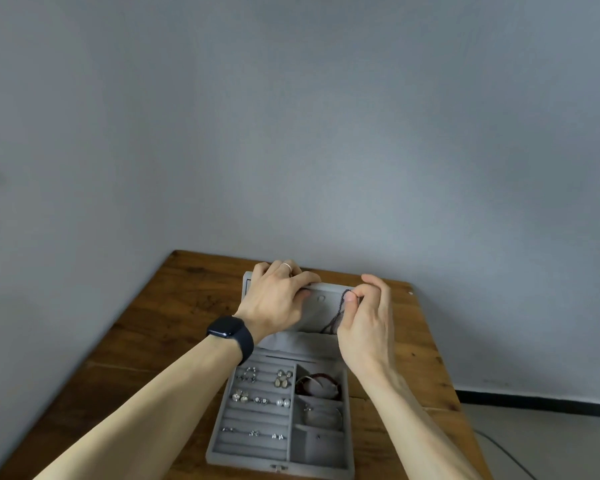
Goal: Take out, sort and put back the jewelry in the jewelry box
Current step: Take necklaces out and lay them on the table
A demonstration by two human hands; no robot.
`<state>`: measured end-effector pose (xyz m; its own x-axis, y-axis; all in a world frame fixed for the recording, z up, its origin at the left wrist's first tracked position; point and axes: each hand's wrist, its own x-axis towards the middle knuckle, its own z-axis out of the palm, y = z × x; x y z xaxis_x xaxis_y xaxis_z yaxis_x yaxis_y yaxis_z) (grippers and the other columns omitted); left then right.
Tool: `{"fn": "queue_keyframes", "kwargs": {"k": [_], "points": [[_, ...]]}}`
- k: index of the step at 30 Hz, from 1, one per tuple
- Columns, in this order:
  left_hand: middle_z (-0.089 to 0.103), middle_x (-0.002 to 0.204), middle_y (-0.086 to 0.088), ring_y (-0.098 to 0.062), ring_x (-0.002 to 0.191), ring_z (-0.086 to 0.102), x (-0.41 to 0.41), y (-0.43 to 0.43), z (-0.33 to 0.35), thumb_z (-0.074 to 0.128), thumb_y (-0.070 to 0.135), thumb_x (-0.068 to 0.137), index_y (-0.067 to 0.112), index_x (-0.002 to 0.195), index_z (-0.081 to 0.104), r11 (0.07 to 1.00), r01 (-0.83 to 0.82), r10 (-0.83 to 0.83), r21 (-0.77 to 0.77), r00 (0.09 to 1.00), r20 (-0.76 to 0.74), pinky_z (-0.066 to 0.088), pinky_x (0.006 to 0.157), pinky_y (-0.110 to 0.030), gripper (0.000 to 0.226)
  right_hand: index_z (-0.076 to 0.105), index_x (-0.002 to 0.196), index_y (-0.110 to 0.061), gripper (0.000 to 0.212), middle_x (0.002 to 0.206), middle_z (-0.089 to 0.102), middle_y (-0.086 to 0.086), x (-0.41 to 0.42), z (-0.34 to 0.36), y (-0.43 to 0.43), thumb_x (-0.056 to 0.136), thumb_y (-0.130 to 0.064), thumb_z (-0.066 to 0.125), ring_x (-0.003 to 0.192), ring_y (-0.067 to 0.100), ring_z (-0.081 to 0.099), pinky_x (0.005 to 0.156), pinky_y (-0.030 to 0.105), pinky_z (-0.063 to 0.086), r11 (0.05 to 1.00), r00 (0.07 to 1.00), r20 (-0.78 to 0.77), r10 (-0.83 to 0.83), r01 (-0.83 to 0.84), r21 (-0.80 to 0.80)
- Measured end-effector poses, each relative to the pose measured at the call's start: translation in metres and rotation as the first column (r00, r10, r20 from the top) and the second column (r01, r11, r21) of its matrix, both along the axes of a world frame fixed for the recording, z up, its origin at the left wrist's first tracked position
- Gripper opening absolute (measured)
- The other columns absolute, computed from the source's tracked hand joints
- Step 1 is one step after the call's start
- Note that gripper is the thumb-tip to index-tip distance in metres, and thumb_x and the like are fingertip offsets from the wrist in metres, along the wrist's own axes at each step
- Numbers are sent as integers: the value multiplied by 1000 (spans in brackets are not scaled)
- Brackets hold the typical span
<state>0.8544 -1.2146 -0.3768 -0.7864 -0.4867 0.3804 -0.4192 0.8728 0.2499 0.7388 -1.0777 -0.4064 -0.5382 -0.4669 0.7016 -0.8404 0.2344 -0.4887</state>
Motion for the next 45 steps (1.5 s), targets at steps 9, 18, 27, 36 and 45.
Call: {"fn": "queue_keyframes", "kwargs": {"k": [9, 18, 27, 36, 45], "points": [[54, 112, 5, -16, 110, 49, 28, -17, 7, 50, 32, 99, 45, 134, 58, 1000, -13, 13, -6, 999, 30, 22, 94, -33, 38, 53, 108, -12, 10, 108, 60, 2, 18, 37, 3, 102, -16, 46, 99, 19, 56, 82, 16, 34, 975, 976, 125, 181, -195, 110], [59, 126, 3, -21, 123, 49, 28, -13, 16, 55, 36, 86, 42, 142, 45, 998, -61, 57, 13, 979, 197, 22, 107, -41, 57, 44, 102, -20, 6, 95, 57, -4, 31, 103, 5, 105, -25, 40, 79, 13, 54, 67, 26, 42, 976, 973, 102, 206, -212, 51], [53, 138, 4, -21, 128, 46, 21, -3, 43, 56, 36, 85, 44, 142, 42, 985, -101, 69, 140, 974, 214, 26, 110, -45, 59, 44, 102, -21, 2, 92, 56, -6, 32, 147, 28, 104, -21, 44, 79, 7, 55, 67, 14, 41, 979, 976, 100, 196, -187, -86], [75, 98, 8, -10, 100, 67, 43, 75, 146, 65, 18, 82, 26, 102, 74, 709, 331, -232, 623, 943, -237, 52, 90, -29, 23, 55, 100, -25, 6, 94, 64, -14, 49, 176, 72, 103, -28, 51, 85, 1, 59, 75, 20, 47, 950, 932, 237, 274, -301, 84], [76, 83, 11, -2, 82, 70, 99, 143, 134, 79, 40, 84, 24, 86, 80, 801, 315, -310, 509, 946, -98, 51, 84, -20, 16, 59, 92, -36, 5, 86, 73, -10, 91, 131, 146, 96, -34, 62, 89, 6, 67, 89, 39, 53, 919, 839, 436, 325, -389, 63]]}}
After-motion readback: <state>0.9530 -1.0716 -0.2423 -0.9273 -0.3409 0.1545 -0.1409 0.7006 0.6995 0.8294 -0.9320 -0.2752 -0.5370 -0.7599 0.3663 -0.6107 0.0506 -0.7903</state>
